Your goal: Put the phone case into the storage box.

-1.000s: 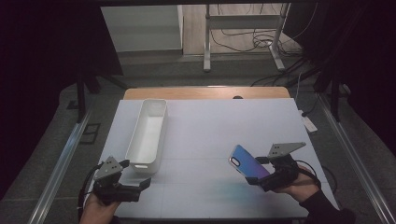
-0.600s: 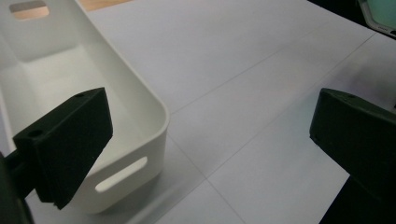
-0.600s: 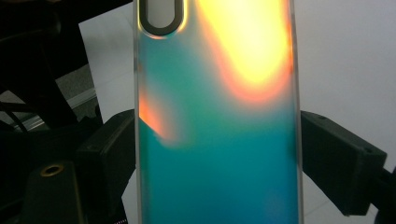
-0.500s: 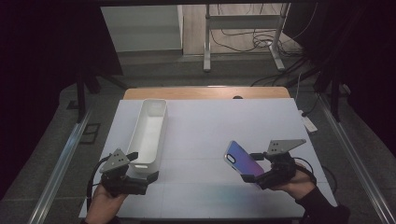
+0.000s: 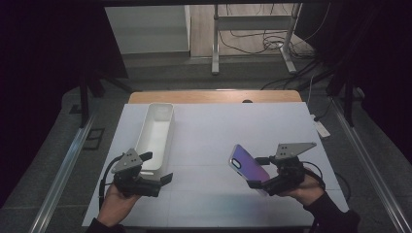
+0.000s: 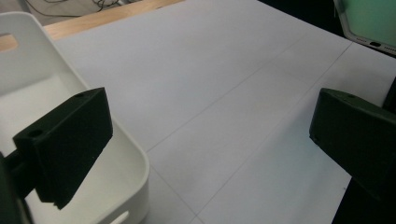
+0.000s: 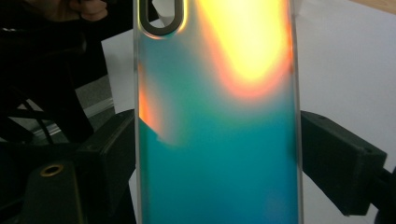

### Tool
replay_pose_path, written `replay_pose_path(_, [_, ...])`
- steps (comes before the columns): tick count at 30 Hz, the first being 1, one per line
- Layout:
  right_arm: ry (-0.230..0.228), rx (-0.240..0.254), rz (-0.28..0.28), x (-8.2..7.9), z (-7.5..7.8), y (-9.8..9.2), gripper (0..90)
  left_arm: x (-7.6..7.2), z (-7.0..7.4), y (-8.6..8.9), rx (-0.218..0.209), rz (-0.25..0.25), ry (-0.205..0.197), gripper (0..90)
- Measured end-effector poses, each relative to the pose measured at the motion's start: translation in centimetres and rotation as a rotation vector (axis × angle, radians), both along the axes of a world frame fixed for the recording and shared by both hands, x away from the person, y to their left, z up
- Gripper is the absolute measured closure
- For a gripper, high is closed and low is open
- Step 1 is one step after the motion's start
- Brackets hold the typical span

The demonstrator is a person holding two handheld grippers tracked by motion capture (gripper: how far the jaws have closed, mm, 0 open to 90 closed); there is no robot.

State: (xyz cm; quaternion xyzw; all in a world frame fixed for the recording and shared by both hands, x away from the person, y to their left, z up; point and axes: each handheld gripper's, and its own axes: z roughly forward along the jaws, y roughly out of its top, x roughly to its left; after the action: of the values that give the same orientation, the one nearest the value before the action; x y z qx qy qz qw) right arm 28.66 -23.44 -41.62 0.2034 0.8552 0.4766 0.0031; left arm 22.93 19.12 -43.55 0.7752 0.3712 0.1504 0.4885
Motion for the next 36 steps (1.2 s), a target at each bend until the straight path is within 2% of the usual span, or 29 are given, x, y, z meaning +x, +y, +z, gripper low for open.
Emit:
replay_pose_path(6, [0.004, 0.039, 0.032, 0.1, 0.4, 0.6, 16.5, 0.7, 0.2, -0.8, -0.020, -0.041, -0.009, 0.2])
replay_pose_path(17, [0.005, 0.076, 0.065, 0.3, 0.8, 1.3, 16.5, 1.9, 0.6, -2.2, -0.048, -0.092, -0.023, 0.2])
replay_pose_path(23, [0.013, 0.110, 0.089, 0.3, 1.1, 1.8, 16.5, 2.6, 0.9, -2.9, -0.091, -0.128, -0.027, 0.2])
replay_pose_path(36, [0.023, 0.167, 0.122, 0.2, 1.2, 2.5, 16.5, 3.9, 1.3, -4.7, -0.141, -0.208, -0.043, 0.2])
